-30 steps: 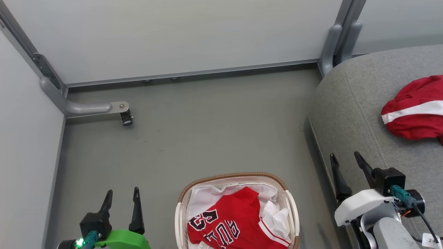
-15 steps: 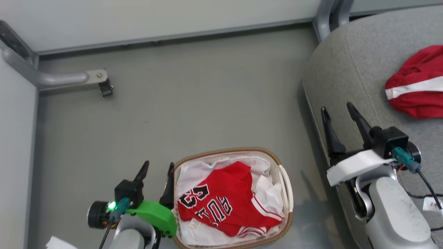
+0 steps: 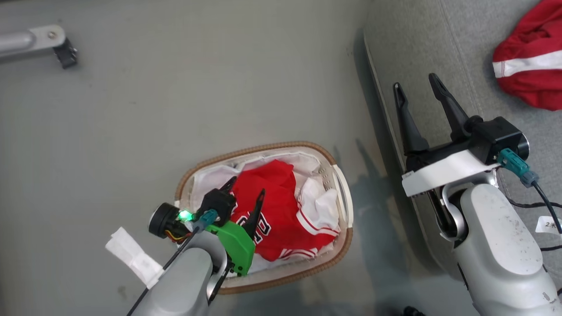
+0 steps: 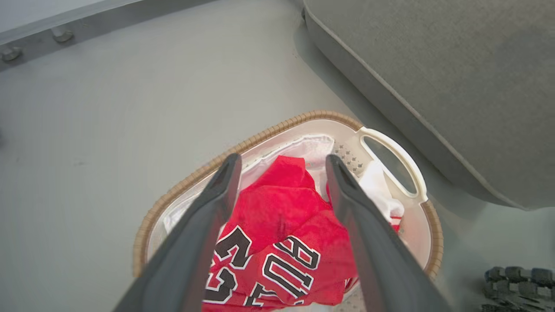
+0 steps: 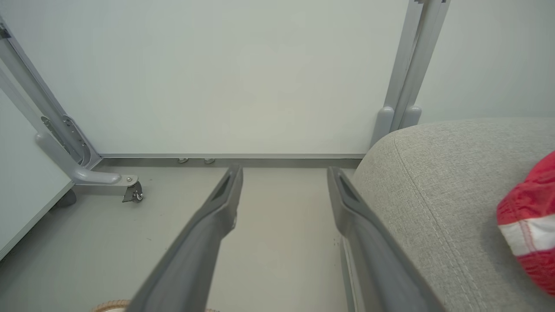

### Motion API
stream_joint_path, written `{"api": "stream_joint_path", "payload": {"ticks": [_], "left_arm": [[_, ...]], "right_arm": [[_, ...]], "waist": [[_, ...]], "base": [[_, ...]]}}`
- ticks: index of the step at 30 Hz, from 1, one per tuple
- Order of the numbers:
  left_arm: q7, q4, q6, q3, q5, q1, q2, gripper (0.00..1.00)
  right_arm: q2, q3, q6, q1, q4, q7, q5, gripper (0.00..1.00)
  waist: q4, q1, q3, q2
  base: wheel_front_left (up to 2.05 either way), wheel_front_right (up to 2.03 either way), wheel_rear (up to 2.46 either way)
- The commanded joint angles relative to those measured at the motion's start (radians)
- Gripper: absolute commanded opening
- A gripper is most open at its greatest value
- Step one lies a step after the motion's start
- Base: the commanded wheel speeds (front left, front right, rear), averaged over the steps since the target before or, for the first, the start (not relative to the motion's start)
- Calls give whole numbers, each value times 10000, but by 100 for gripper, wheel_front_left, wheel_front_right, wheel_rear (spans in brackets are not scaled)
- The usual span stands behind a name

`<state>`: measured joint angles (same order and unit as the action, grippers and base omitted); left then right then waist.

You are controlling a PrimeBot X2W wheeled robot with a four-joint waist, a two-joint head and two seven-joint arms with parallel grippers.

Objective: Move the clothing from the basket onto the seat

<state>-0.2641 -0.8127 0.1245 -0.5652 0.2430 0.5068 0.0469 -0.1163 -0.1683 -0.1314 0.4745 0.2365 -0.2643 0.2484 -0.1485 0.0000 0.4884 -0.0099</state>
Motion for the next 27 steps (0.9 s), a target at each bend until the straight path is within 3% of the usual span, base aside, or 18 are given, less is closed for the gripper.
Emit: {"api": "stream_joint_path", "payload": {"ticks": [1, 12, 27], "left_arm": [[-5, -277, 58, -218, 99, 394, 78, 100], [479, -2762, 52, -3221, 697, 2084, 73, 100], [1902, -4566, -38, -5048, 128, 3956, 336, 100]], "right_arm": [[21, -12, 14, 201, -97, -3, 46, 100], [313, -212, 14, 733, -454, -3, 110, 100], [586, -420, 14, 1116, -802, -2, 152, 100]], "waist": [[-668, 0, 1065, 99], [-1219, 0, 2554, 99], [-1645, 0, 3911, 99]], "base": [[0, 0, 0], [0, 0, 0], [0, 0, 0]]}}
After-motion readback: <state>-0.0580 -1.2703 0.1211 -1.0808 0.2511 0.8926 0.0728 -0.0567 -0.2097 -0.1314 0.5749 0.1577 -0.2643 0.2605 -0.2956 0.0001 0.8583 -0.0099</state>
